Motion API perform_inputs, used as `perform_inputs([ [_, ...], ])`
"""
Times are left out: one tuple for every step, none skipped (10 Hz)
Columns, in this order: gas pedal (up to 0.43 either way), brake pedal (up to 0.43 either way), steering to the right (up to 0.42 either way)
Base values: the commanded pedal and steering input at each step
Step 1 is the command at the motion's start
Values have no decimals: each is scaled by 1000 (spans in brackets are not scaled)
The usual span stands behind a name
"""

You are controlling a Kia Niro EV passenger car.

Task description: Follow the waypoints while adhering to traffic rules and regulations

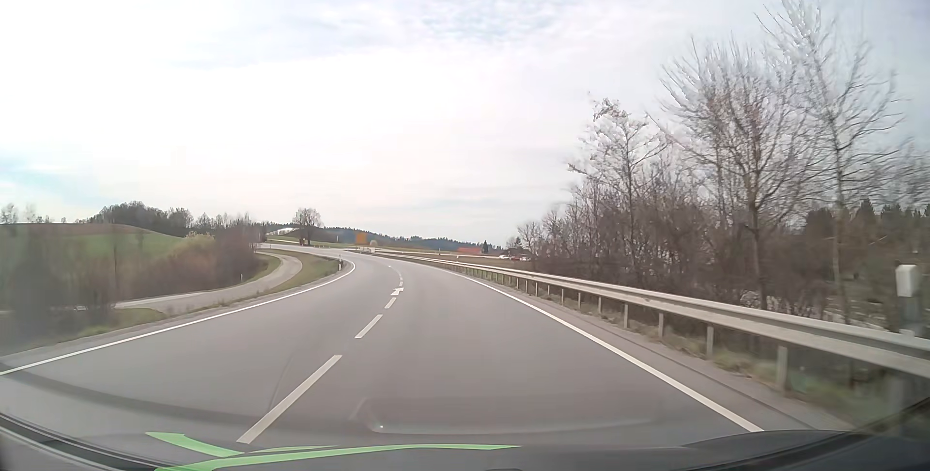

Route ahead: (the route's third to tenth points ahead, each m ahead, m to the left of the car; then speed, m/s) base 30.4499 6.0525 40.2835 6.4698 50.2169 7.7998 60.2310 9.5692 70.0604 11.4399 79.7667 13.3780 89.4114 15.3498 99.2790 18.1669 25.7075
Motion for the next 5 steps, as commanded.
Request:
perform_inputs([
  [130, 0, -16],
  [130, 0, -17],
  [138, 0, -17],
  [150, 0, -16],
  [157, 0, -17],
])
